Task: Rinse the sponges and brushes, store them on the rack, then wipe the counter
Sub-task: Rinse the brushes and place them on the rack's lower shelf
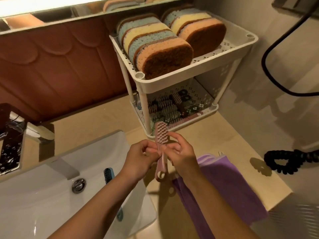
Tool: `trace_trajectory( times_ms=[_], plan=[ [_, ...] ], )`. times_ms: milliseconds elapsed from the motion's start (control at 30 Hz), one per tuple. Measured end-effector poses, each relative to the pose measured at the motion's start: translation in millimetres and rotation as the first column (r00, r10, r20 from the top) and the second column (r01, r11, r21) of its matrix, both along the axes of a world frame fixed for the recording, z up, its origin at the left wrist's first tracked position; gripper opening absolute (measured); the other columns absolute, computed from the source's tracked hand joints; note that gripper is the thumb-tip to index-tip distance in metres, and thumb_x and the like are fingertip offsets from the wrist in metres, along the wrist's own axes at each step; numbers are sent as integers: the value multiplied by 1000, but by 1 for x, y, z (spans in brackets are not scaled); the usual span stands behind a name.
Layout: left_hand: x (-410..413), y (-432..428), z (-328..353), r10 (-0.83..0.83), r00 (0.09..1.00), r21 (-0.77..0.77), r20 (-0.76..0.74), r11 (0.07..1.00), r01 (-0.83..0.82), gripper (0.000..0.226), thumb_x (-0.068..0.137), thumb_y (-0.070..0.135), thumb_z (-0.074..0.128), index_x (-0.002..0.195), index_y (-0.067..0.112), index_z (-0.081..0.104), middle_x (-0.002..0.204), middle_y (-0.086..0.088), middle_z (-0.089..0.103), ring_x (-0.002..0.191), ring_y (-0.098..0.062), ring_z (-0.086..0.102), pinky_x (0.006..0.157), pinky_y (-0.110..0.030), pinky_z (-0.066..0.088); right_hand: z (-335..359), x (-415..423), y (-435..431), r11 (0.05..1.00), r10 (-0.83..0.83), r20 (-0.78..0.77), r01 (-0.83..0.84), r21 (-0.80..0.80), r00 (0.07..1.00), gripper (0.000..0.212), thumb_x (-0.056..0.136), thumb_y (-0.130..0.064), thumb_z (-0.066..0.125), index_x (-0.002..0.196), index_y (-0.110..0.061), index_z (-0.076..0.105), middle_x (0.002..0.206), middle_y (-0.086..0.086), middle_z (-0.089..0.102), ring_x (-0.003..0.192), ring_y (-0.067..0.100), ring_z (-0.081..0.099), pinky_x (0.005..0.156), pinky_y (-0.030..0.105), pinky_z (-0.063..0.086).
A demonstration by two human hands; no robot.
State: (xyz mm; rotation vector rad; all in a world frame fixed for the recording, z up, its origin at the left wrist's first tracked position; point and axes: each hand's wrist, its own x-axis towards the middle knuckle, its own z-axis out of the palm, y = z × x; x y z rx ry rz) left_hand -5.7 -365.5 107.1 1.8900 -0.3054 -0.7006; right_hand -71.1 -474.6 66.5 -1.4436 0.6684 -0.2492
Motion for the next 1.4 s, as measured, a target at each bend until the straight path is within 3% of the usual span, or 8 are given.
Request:
trace_trajectory(
  times_ms=[133,267,433,633,733,967,1100,1400],
  plan=[
    [6,-2,4,-66,996,18,58,998,65,7,84,1,62,91,2,65,77,-1,61,66,-8,56,50,-4,38,1,3,-7,1000,12,14,-12,-10,1000,39,85,-15,64,119,-31,54,75,-4,66,57,0,56,59,21,40],
    [11,-1,7,-109,990,10,85,994,108,9,84,-1,62,92,2,65,79,-1,61,63,-9,57,48,-5,38,-2,7,-7,1000,14,32,-13,-24,999,40,77,-29,67,113,-41,54,70,-7,64,62,4,57,62,25,43],
    [24,1,7,-25,992,17,125,1000,23,10,84,11,66,94,11,61,76,-2,58,66,-16,59,52,-13,40,6,10,-29,999,-52,37,52,-15,998,43,89,-6,58,128,-23,48,75,-4,61,58,-3,56,58,15,42],
    [43,-12,15,77,948,39,310,995,-93,40,85,26,66,117,22,43,116,2,48,97,-13,50,77,-24,43,19,37,-93,982,-139,-70,129,-138,988,43,93,0,48,134,-13,45,83,5,61,72,12,56,60,18,44],
    [51,-21,14,17,900,72,436,996,-53,40,89,31,60,125,22,47,121,5,56,105,-14,54,87,-32,47,18,59,-120,973,-176,-153,149,-176,972,55,94,-5,49,145,-13,30,108,11,63,101,21,59,83,29,49],
    [48,-24,1,-52,706,243,706,954,-174,23,97,36,37,110,23,52,87,6,62,67,-14,54,47,-24,35,18,105,-161,925,-146,-246,44,-377,958,43,92,-9,53,134,-8,47,132,15,55,123,33,50,104,42,42],
    [48,-24,-3,-57,676,243,735,952,-183,27,96,38,35,105,19,53,79,7,55,60,-10,46,45,-17,23,17,117,-168,832,-56,-263,-100,-545,963,53,94,-19,52,143,-9,34,150,10,34,139,28,30,117,35,23],
    [49,-22,-6,-65,662,241,747,954,-179,36,95,42,28,101,15,52,77,9,48,58,-12,41,45,-17,19,-13,125,-169,643,30,-537,-427,-636,843,45,99,-20,40,141,-5,35,150,15,33,138,29,31,115,30,21]
  ],
)
